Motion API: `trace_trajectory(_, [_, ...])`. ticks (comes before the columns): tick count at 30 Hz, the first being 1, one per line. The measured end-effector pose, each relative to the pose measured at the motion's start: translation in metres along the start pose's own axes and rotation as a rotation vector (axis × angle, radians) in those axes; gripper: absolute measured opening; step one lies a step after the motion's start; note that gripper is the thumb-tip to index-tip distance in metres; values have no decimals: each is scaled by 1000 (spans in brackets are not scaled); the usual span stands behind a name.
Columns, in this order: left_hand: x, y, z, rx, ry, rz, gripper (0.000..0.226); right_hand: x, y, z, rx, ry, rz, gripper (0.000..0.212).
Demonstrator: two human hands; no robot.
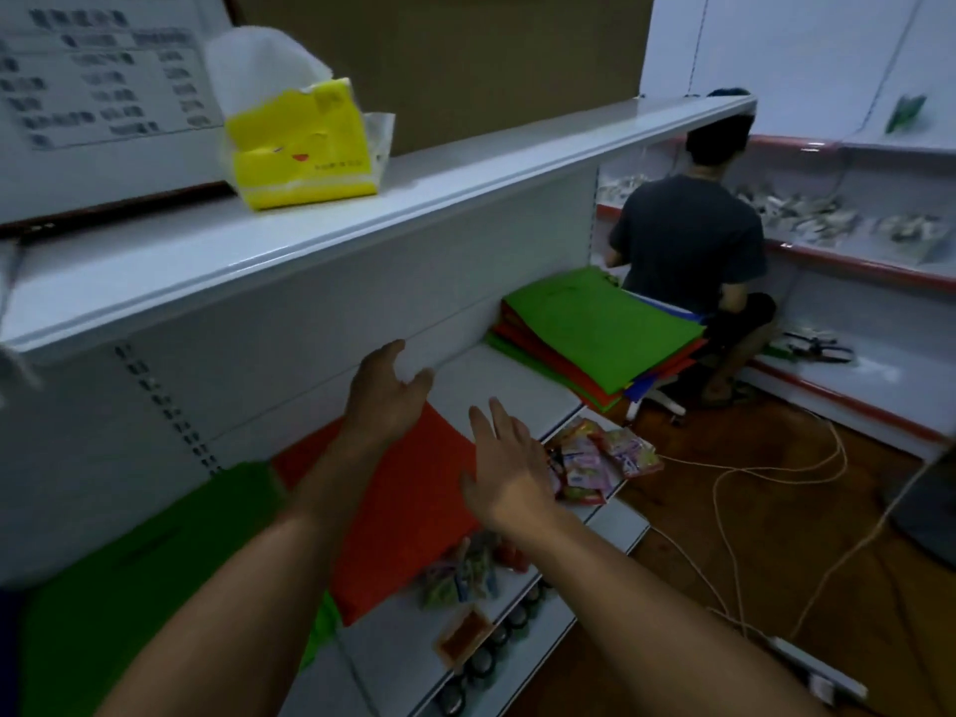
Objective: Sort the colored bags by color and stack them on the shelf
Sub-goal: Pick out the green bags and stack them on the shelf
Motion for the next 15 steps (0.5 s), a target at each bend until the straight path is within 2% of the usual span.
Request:
trace_trajectory(7, [-89, 58, 99, -75, -143, -8, 60, 42, 83, 78, -91, 55, -16, 69])
trace_trajectory(12, [-150, 98, 143, -114, -226, -18, 42, 69, 145, 114, -156, 78, 11, 70])
trace_trajectory(15, [-187, 106, 166, -92, -265, 1, 51, 77, 185, 133, -178, 78, 33, 71])
Point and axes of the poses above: each hand's wrist, its own z-axis towards the middle knuckle, its own x-axis out of the back of the hand, y = z × x, the point moved 6 cm from there along z, towards the middle knuckle, and after that the axes turned 2 degrees about -y, right-handed, at the moved point
